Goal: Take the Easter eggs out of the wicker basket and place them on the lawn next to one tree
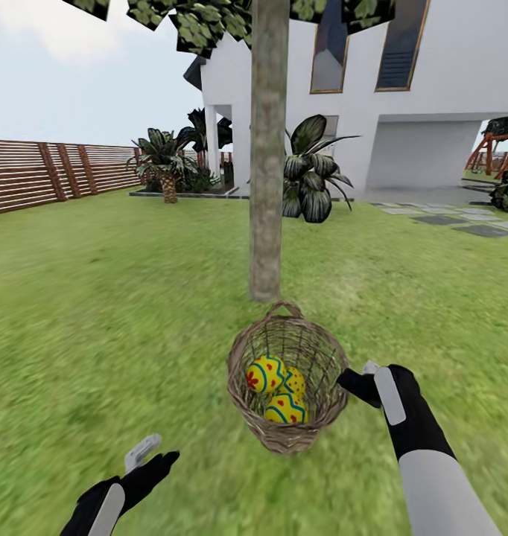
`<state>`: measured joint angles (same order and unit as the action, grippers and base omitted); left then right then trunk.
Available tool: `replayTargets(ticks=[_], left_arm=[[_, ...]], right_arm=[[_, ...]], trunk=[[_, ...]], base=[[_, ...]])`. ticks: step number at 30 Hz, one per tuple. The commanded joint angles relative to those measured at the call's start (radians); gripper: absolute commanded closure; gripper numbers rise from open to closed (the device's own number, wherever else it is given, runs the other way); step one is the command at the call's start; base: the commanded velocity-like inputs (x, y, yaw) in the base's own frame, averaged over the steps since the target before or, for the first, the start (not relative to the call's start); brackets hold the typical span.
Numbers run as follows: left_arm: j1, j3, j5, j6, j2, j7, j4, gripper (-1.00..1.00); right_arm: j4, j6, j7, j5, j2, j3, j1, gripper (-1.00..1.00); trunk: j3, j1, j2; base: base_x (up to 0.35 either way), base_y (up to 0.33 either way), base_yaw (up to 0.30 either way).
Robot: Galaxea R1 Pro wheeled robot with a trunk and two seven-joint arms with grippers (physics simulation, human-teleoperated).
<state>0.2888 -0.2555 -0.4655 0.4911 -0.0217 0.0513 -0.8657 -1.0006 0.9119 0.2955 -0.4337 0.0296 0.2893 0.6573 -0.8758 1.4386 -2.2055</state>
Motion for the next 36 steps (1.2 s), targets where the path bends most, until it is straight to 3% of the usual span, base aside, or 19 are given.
replayTargets(ticks=[1, 9, 33, 36], left_arm=[[0.001, -0.005, -0.002, 0.007, -0.001, 0.004, -0.001, -1.0], [0.0, -0.005, -0.002, 0.007, 0.0, 0.003, -0.001, -1.0], [0.001, -0.004, -0.002, 0.01, 0.003, -0.001, -0.001, -1.0], [0.001, -0.004, -0.001, 0.01, 0.003, -0.002, -0.001, -1.0]], right_arm=[[0.0, -0.002, 0.009, -0.029, 0.002, 0.002, 0.001, 1.0], [0.051, -0.005, 0.01, -0.025, 0.007, -0.002, 0.001, 1.0], [0.055, -0.005, 0.01, -0.025, 0.01, -0.004, 0.001, 1.0], [0.102, -0.027, 0.01, -0.024, 0.009, -0.004, 0.002, 1.0]], trunk=[[-0.001, 0.0, 0.0], [-0.001, 0.0, 0.0], [-0.001, 0.0, 0.0], [-0.001, 0.0, 0.0]], base=[[0.332, 0.0, 0.0], [0.332, 0.0, 0.0], [0.332, 0.002, 0.0], [0.332, 0.06, 0.0]])
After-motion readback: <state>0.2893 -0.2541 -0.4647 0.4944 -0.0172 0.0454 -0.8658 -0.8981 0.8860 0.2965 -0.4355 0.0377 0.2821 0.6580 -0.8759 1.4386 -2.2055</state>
